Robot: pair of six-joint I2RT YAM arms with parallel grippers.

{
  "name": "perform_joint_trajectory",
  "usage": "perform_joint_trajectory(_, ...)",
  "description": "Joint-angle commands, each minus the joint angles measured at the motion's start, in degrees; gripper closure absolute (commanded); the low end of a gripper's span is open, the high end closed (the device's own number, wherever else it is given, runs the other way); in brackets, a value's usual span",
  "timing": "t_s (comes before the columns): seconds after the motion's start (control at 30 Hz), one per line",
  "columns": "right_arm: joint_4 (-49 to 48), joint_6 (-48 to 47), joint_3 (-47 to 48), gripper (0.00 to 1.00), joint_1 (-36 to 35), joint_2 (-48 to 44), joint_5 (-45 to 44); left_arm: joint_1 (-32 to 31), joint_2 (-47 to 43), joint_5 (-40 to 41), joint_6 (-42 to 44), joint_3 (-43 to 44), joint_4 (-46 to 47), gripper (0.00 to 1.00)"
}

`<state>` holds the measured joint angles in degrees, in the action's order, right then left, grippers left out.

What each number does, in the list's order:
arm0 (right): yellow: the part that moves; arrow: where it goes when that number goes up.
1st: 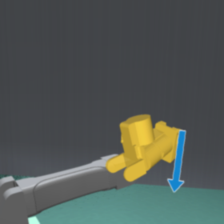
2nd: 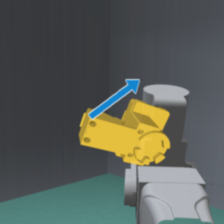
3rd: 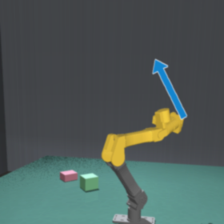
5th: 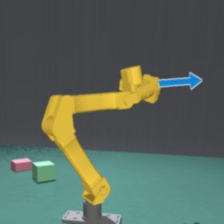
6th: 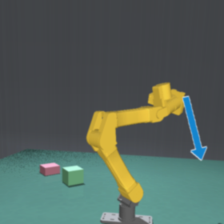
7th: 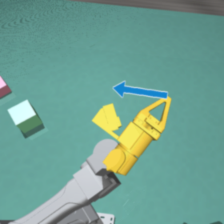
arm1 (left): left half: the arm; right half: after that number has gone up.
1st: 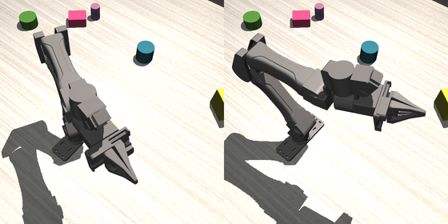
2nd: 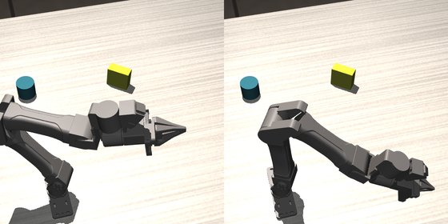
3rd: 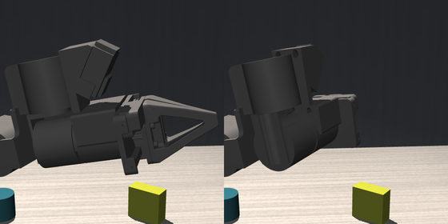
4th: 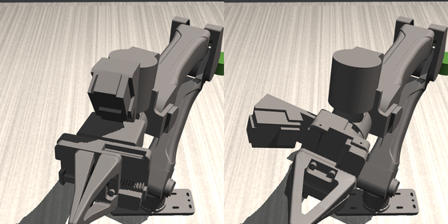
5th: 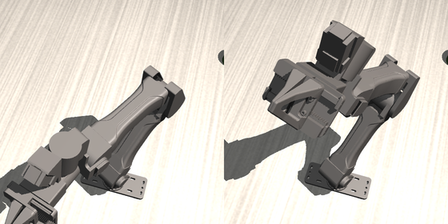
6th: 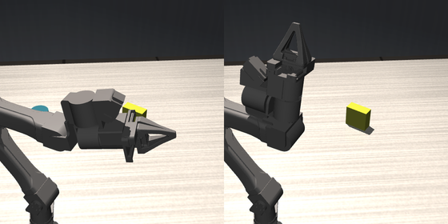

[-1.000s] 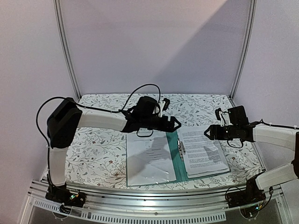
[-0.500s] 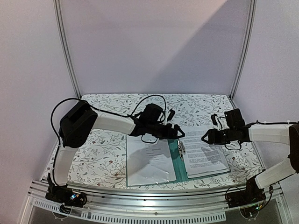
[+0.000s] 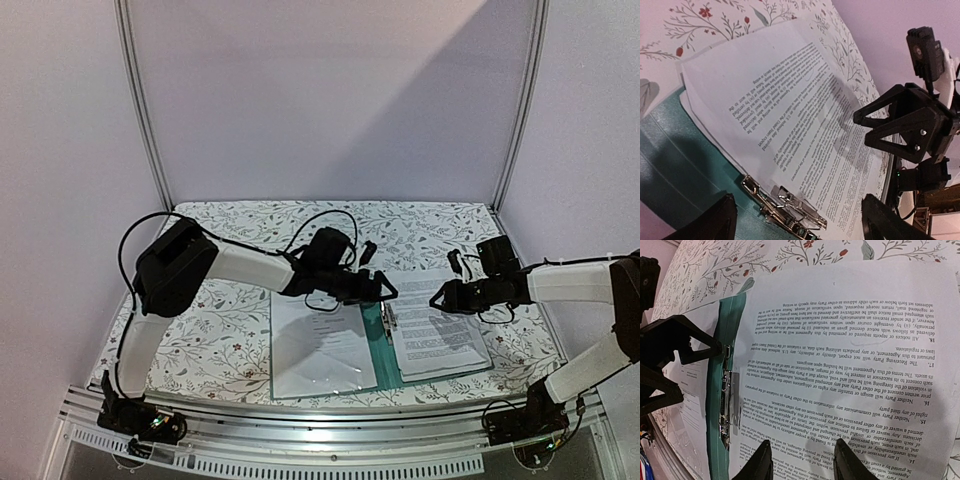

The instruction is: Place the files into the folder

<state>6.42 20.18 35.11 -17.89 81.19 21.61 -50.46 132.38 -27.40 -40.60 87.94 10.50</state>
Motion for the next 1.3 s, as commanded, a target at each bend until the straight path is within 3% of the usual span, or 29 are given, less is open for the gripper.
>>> perform_joint_trajectory(0.0,-0.13,-0.15,-0.31,0.59,-0.21,0.64,0.63,0.45,2.25,-2.53,-1.79,1.40,2.84,0.15)
perform_joint_trajectory(0.57,0.48,-0.45,-0.92,0.59,-0.20,0.20,0.27,0.47,4.46,-4.35,-4.95,2.23,5.92,0.16)
perform_joint_trajectory(1.27,0.48,-0.27,-0.92,0.58,-0.23,1.51,0.47,0.89,4.00,-10.03,-12.50,-2.10,20.42,0.27)
